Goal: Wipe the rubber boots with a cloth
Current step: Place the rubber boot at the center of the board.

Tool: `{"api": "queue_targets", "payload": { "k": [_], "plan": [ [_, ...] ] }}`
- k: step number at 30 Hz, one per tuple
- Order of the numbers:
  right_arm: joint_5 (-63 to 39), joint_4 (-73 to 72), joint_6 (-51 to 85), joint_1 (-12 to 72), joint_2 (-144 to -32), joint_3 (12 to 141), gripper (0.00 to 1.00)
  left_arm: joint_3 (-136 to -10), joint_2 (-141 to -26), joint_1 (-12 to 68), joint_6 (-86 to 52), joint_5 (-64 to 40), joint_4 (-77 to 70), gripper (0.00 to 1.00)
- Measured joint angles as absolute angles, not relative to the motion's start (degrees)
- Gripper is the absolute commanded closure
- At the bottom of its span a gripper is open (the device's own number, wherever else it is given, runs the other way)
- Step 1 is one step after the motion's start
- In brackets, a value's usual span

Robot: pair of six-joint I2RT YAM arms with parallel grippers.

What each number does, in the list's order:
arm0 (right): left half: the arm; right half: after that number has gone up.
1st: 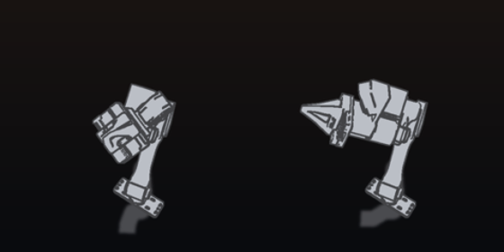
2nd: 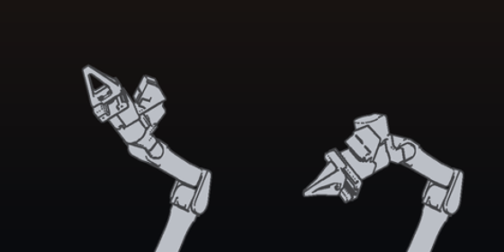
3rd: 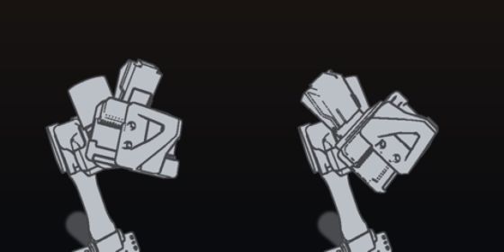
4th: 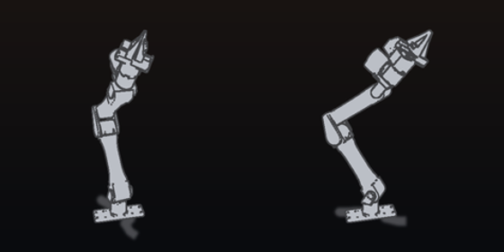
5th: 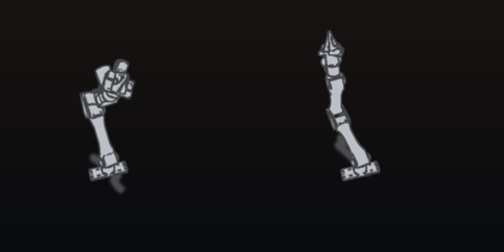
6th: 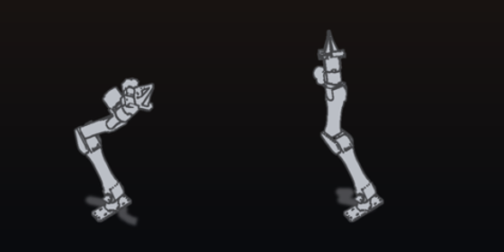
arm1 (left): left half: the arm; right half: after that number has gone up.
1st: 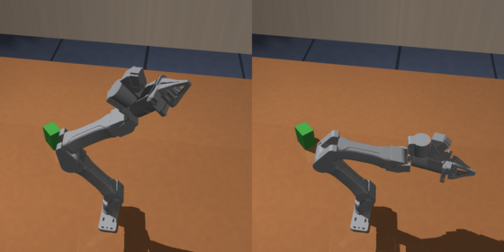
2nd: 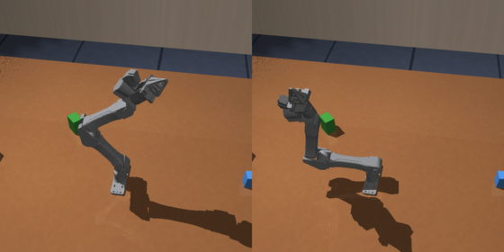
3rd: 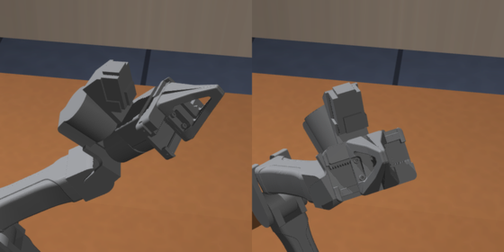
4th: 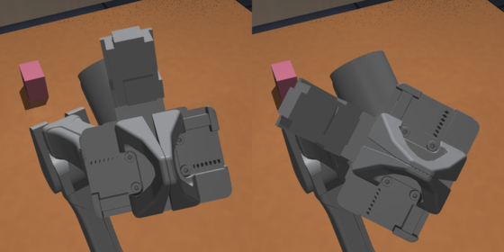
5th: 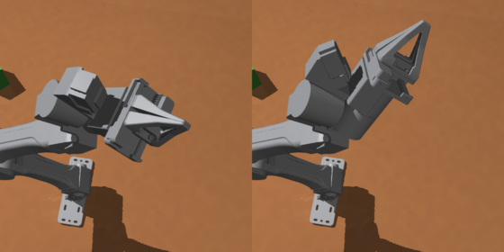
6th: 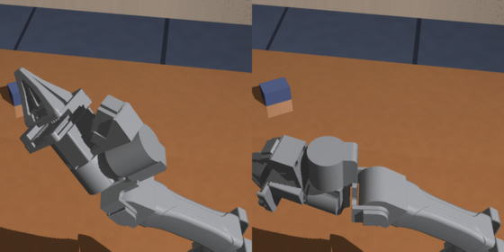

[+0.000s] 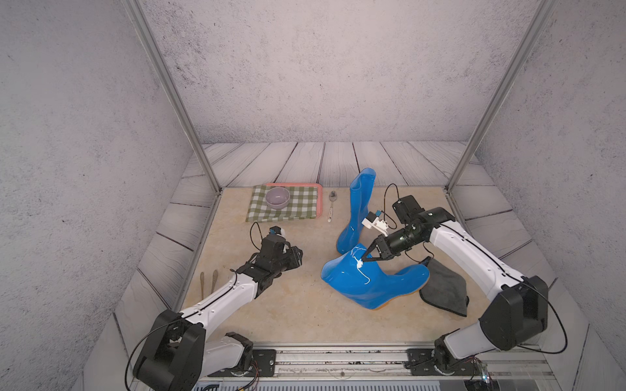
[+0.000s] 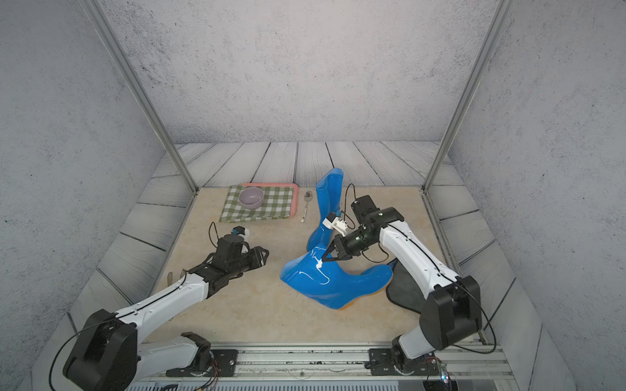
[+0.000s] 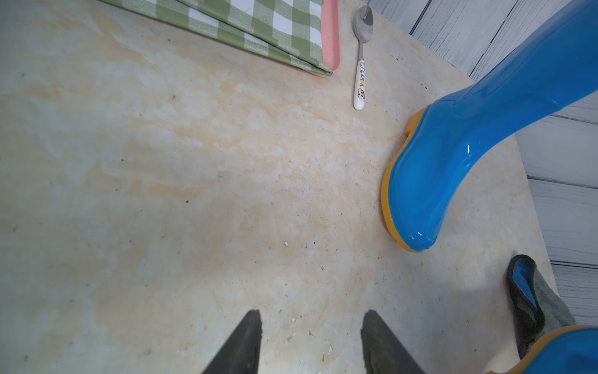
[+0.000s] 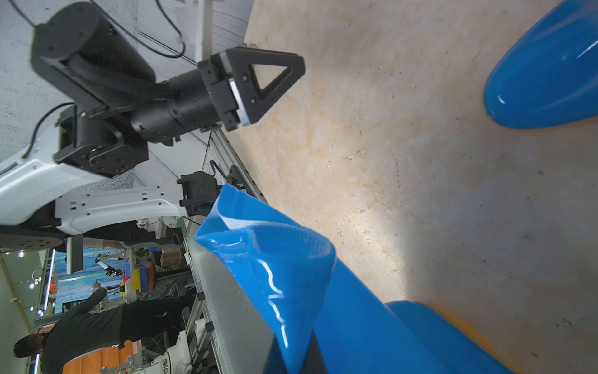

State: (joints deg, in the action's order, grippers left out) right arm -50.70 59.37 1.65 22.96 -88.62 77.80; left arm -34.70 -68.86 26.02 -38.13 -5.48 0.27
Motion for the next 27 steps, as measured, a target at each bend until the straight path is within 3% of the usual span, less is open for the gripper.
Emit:
{"api": "queue_targets", "payload": {
  "k": [12, 20, 27],
  "plan": [
    [-46.81, 62.46, -2.17, 23.59, -104.09, 86.98, 1.00, -34.68, -69.08, 26.00, -36.73, -7.25, -0.30, 0.44],
    [-44.91, 65.10, -4.38, 24.12, -108.05, 90.91, 1.00, -37.32, -74.41, 26.00, -36.29, -18.33, -0.40, 0.42],
    [-41.56, 67.09, -5.48, 26.22, -111.83, 92.47, 1.00, -39.62, -74.11, 25.61, -36.93, -26.70, -0.12, 0.33]
  ]
}}
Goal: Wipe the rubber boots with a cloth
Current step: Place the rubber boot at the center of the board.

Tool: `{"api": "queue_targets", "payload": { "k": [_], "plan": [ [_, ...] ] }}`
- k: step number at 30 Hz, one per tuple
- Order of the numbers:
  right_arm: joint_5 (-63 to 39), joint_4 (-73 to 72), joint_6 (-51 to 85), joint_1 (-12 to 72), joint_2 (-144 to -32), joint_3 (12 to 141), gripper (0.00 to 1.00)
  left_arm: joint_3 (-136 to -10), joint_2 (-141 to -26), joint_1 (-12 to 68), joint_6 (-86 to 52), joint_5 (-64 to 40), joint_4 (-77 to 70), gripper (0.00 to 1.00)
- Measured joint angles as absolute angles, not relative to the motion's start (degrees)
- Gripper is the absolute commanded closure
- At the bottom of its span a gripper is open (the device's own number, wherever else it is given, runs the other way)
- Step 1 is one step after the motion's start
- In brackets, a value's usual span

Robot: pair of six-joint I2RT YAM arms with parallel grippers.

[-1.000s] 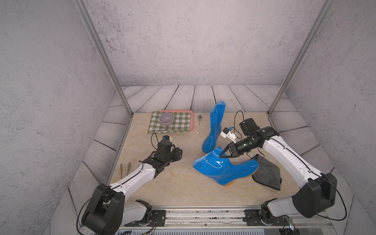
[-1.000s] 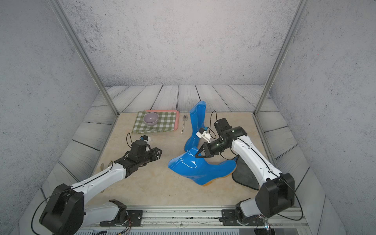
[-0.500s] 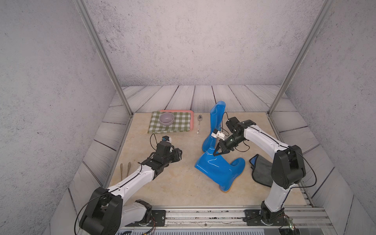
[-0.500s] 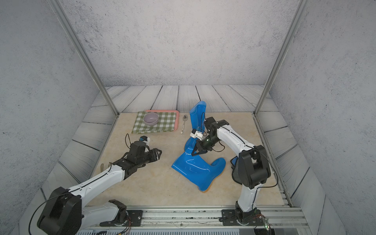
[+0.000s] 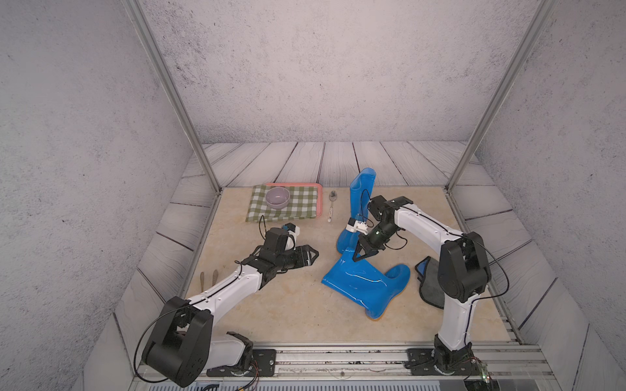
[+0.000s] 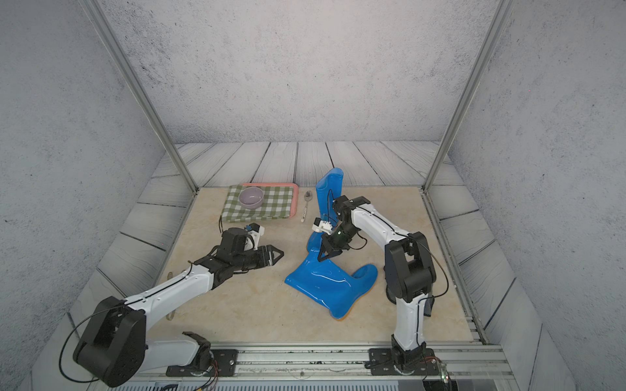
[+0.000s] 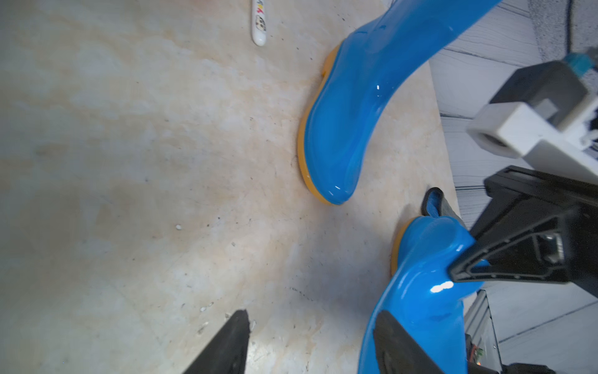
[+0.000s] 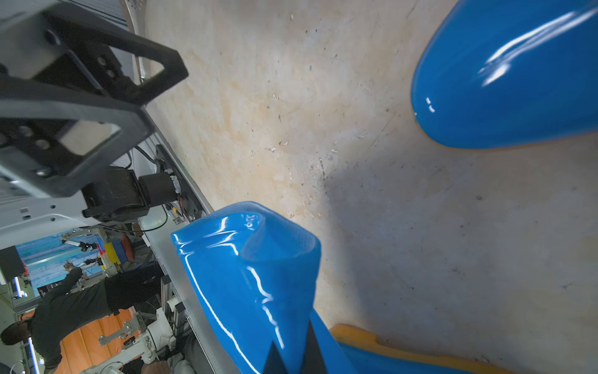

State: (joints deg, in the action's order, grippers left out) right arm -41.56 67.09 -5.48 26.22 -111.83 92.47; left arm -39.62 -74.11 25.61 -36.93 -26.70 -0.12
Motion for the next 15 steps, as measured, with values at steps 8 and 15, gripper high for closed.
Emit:
{"api": "queue_targets", "payload": {
  "k": [8, 15],
  "plan": [
    [-40.07, 69.82, -6.92, 29.76, -118.21, 101.93, 1.00, -40.93, -75.09, 25.50, -36.47, -34.39, 0.64, 0.33],
    [-40.14, 71.68, -7.42, 31.86, -121.10, 108.18, 1.00, -41.65, -77.97, 25.80, -34.81, -35.75, 2.92, 0.33]
  ]
}}
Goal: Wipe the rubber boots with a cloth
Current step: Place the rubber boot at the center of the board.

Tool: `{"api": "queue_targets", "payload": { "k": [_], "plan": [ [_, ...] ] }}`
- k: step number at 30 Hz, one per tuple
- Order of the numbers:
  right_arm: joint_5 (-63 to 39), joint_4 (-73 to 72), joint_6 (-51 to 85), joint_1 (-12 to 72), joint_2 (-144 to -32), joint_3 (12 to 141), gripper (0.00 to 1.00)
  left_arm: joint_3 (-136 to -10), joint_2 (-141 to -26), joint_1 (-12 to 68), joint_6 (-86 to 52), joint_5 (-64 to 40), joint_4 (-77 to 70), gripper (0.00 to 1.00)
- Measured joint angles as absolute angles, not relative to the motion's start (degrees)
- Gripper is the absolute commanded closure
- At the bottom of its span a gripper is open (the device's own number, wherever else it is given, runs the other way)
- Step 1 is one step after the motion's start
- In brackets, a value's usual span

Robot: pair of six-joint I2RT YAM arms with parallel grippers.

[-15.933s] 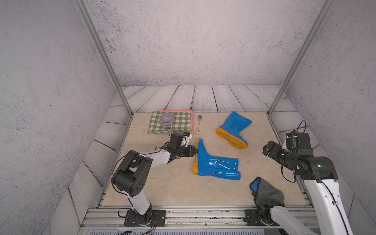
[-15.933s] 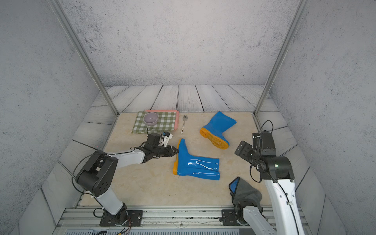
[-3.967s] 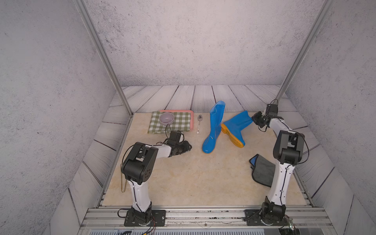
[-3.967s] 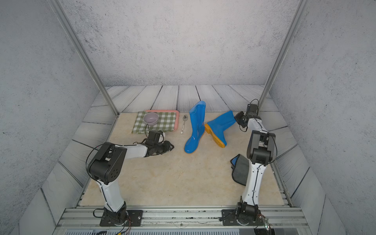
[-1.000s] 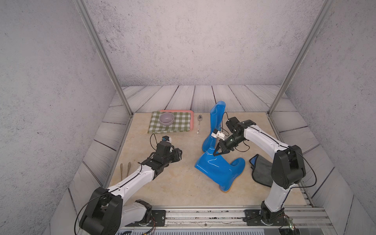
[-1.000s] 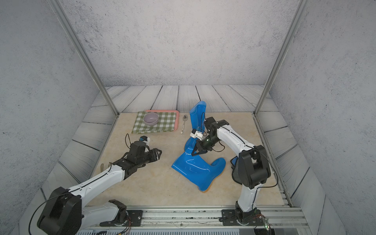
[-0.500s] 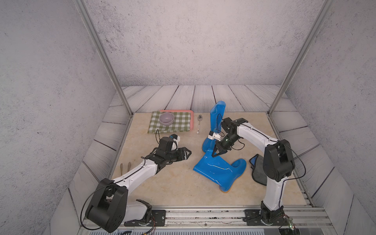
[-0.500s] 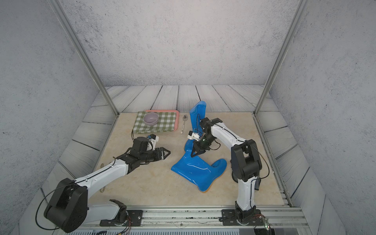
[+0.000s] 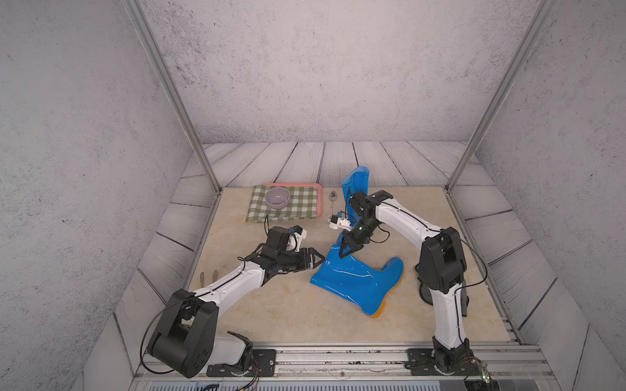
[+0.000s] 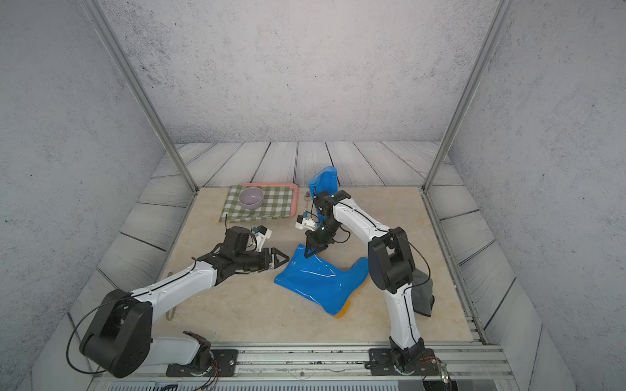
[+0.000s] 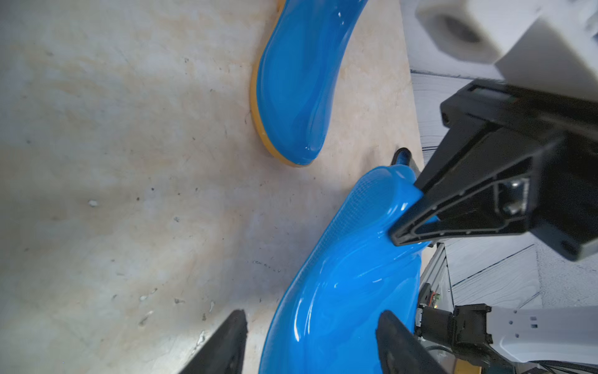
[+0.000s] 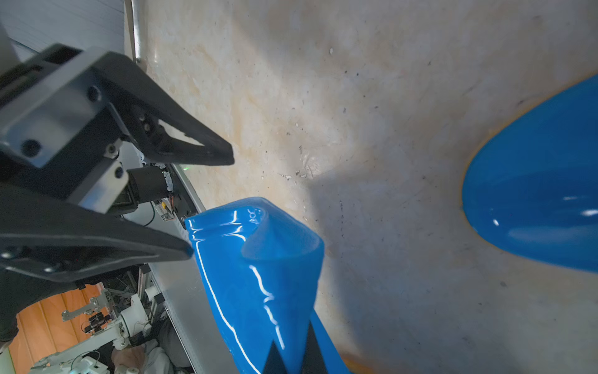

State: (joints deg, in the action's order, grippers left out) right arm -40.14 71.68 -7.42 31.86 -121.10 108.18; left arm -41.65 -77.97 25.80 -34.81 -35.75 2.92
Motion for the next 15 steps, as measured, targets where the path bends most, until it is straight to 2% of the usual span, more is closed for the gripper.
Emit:
{"api": "queue_targets", "payload": {
  "k": [6, 10, 13, 15],
  "plan": [
    [-41.04, 72.97, -7.86, 33.34, -124.07, 113.54, 1.00, -42.65, -77.93, 26.68, -32.77, -35.07, 5.43, 0.34],
    [-41.89, 74.19, -8.60, 34.02, -125.91, 116.51, 1.00, -42.65, -77.93, 26.81, -32.27, -34.65, 6.13, 0.39],
    [-43.00, 74.54, -9.08, 34.13, -126.65, 117.43, 1.00, -42.72, -78.08, 27.16, -32.01, -34.54, 6.57, 0.52],
    [-43.48, 74.98, -9.30, 34.13, -127.11, 117.93, 1.00, -42.85, -78.54, 27.53, -31.90, -34.48, 6.79, 0.68]
  ]
}}
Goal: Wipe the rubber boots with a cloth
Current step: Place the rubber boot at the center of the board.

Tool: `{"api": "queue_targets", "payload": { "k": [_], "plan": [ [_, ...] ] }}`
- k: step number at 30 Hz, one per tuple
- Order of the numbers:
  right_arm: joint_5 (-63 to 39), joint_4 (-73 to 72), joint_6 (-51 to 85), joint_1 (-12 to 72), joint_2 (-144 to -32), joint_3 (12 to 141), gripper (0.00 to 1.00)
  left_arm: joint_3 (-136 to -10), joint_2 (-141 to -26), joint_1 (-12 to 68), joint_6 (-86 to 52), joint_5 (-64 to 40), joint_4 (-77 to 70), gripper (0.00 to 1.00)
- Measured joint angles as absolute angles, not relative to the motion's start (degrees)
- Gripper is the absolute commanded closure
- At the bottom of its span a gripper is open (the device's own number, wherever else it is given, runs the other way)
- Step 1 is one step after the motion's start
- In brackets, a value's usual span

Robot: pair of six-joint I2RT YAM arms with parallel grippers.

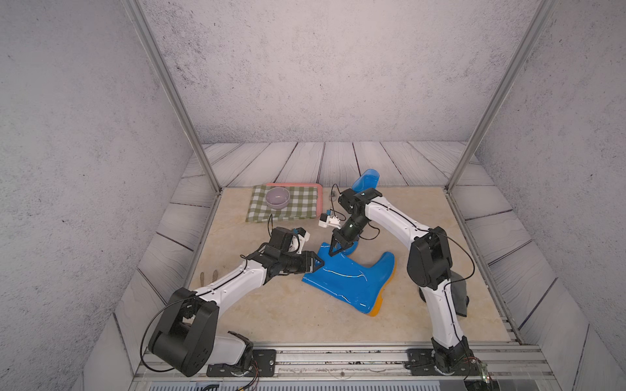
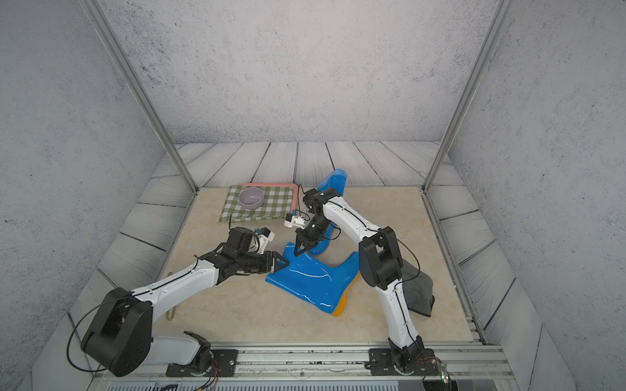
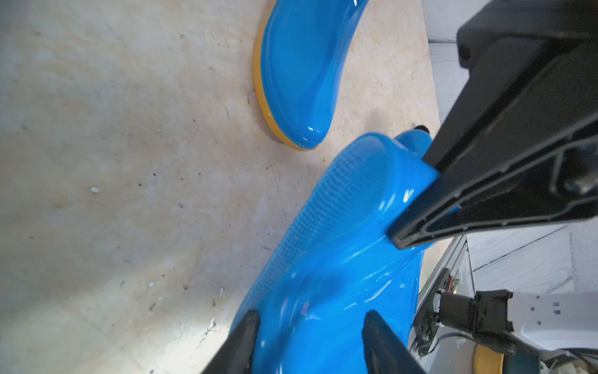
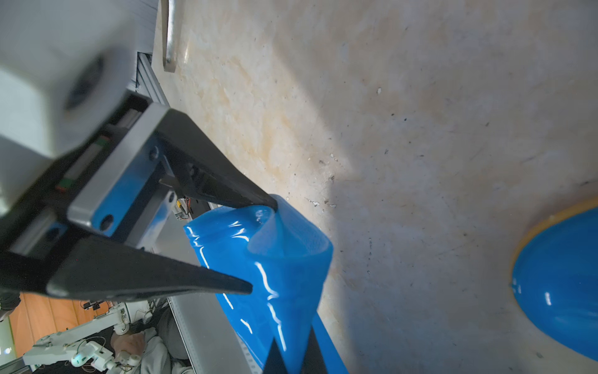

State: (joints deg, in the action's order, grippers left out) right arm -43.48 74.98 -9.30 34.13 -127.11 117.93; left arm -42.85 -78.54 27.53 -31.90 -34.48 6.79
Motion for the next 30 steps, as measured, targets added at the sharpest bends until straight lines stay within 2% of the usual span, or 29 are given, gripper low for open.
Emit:
{"api": "queue_targets", "payload": {
  "k": [1, 2, 3, 5, 7, 9, 17, 23, 30],
  "plan": [
    [-43.59, 75.20, -9.47, 34.15, -127.35, 118.02, 0.94, -42.94, -78.91, 27.77, -31.79, -34.37, 6.87, 0.81],
    [-43.64, 75.46, -9.52, 34.22, -127.57, 118.02, 0.89, -42.94, -79.22, 27.88, -31.70, -34.28, 7.01, 0.89],
    [-43.64, 75.64, -9.54, 34.22, -127.74, 117.93, 0.80, -42.96, -79.53, 27.99, -31.57, -34.22, 7.25, 0.97],
    [-43.48, 75.20, -9.06, 34.22, -127.81, 117.25, 0.61, -42.98, -79.90, 28.34, -31.22, -34.17, 7.38, 1.00],
    [-42.85, 73.97, -8.62, 34.22, -127.66, 116.16, 0.51, -42.98, -79.92, 28.67, -31.03, -34.28, 7.60, 1.00],
    [-41.74, 73.08, -8.36, 34.24, -127.63, 115.20, 0.46, -42.98, -79.92, 28.75, -30.98, -34.33, 7.60, 1.00],
    [-34.02, 70.19, -5.43, 34.24, -122.50, 113.86, 0.37, -42.57, -79.85, 28.80, -30.70, -33.04, 9.89, 1.00],
    [-29.36, 65.60, -3.40, 34.22, -109.30, 111.87, 0.35, -38.70, -78.26, 28.84, -31.05, -29.50, 11.46, 1.00],
    [-21.74, 59.07, 0.78, 33.89, -92.25, 100.36, 0.34, -32.47, -78.00, 28.86, -33.23, -24.03, 9.80, 1.00]
  ]
}}
